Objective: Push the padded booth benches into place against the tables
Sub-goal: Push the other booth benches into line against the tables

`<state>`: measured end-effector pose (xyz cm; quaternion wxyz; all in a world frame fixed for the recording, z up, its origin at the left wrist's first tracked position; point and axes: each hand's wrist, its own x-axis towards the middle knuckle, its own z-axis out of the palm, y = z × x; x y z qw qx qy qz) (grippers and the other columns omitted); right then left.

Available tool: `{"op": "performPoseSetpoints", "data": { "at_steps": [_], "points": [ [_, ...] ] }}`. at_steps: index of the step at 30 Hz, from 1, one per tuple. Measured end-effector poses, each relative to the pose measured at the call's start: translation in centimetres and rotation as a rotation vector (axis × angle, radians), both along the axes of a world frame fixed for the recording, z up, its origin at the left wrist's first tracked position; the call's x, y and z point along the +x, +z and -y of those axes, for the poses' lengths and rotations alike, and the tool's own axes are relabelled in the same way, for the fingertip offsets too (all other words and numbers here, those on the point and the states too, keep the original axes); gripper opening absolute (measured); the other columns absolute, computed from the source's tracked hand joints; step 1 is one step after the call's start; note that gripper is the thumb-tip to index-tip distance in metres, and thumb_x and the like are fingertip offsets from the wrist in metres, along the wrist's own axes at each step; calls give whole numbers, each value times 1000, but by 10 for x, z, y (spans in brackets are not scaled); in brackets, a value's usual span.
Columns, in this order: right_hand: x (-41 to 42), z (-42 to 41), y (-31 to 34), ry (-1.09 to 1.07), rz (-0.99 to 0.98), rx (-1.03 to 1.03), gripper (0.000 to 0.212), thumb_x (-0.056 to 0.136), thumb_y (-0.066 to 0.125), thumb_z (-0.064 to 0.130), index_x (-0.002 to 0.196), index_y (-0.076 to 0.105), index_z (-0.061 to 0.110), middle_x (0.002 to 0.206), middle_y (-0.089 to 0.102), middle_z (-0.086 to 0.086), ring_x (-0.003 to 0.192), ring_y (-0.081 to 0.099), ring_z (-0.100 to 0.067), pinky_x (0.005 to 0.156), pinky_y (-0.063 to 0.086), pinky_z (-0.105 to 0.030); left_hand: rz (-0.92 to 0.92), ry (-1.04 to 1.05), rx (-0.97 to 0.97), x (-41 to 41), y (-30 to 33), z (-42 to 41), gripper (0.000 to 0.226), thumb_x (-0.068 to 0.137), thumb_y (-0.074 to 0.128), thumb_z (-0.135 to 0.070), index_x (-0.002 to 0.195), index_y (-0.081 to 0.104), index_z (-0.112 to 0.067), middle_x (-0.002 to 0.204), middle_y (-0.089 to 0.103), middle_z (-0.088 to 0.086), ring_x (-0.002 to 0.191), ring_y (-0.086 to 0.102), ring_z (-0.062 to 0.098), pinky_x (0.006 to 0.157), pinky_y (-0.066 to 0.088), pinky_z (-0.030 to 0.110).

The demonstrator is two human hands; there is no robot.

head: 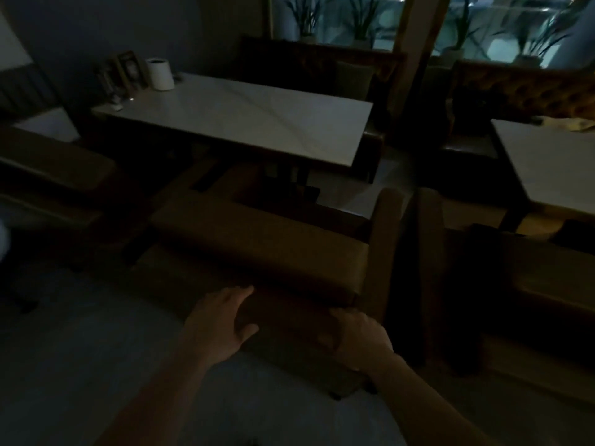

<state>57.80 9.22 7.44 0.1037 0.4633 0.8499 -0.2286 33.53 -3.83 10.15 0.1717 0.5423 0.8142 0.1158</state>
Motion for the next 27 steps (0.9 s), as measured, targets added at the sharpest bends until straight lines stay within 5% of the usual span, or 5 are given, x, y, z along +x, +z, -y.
{"op": "performPoseSetpoints", "data": {
  "at_steps": [12,21,27],
  "points": [
    [-125,1,-72,-143,79,103,80,85,54,62,152,21,33,158,26,-8,146,22,-34,117,24,-51,-60,-43,-104,-186,-71,-25,81,80,76,-46,149,38,-27,153,39,11,140,32,33,111,29,46],
    [-129,14,-108,-292,112,174,92,86,62,56,156,6,32,165,3,-13,150,2,-37,119,16,-57,-221,-353,-85,-232,-121,-67,90,78,70,-59,153,29,-31,157,32,6,144,25,33,115,25,51],
    [-134,20,-121,-341,83,222,88,91,60,49,156,5,30,164,2,-17,150,-4,-38,119,5,-59,-259,-401,-54,-241,-140,-74,79,84,58,-63,152,26,-38,157,32,2,141,29,35,103,40,56]
  ]
}}
